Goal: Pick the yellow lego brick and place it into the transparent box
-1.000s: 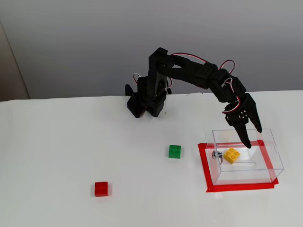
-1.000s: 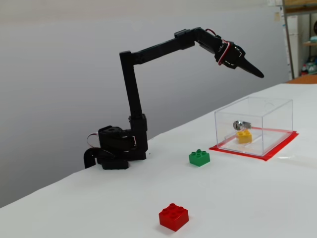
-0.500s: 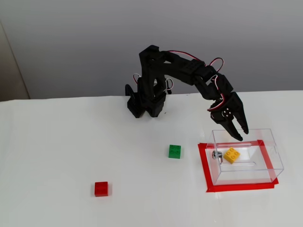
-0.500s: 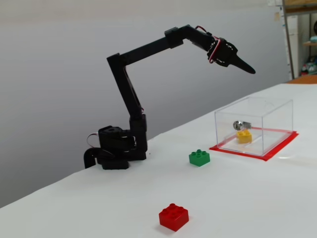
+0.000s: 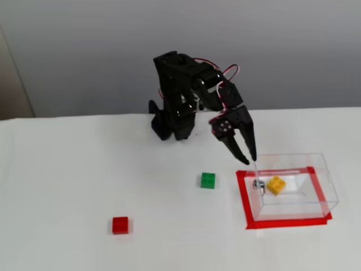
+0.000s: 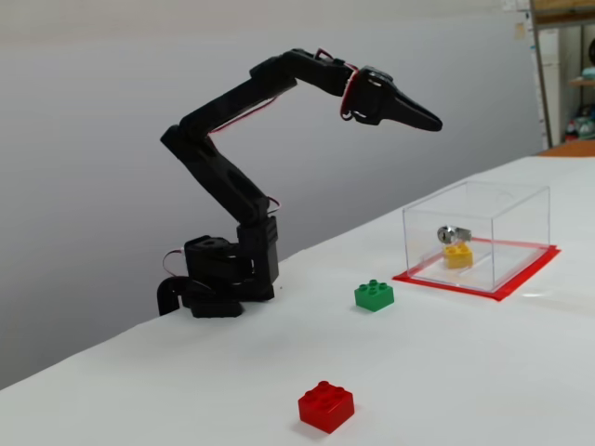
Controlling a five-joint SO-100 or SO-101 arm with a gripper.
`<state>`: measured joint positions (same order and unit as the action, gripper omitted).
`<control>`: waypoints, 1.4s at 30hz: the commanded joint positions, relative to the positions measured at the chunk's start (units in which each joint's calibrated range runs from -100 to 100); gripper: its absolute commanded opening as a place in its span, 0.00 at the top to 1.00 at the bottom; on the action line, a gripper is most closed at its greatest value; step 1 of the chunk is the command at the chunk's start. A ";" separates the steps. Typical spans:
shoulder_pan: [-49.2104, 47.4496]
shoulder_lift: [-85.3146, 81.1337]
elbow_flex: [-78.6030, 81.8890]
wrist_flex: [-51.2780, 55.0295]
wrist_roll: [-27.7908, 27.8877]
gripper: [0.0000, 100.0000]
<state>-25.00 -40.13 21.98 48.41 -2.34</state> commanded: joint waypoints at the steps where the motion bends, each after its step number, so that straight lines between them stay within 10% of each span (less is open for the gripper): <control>1: 4.85 -5.82 2.62 -0.29 0.36 0.94; 42: 27.18 -37.73 42.58 10.59 5.89 0.99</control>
<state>1.92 -76.07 61.87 59.38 3.47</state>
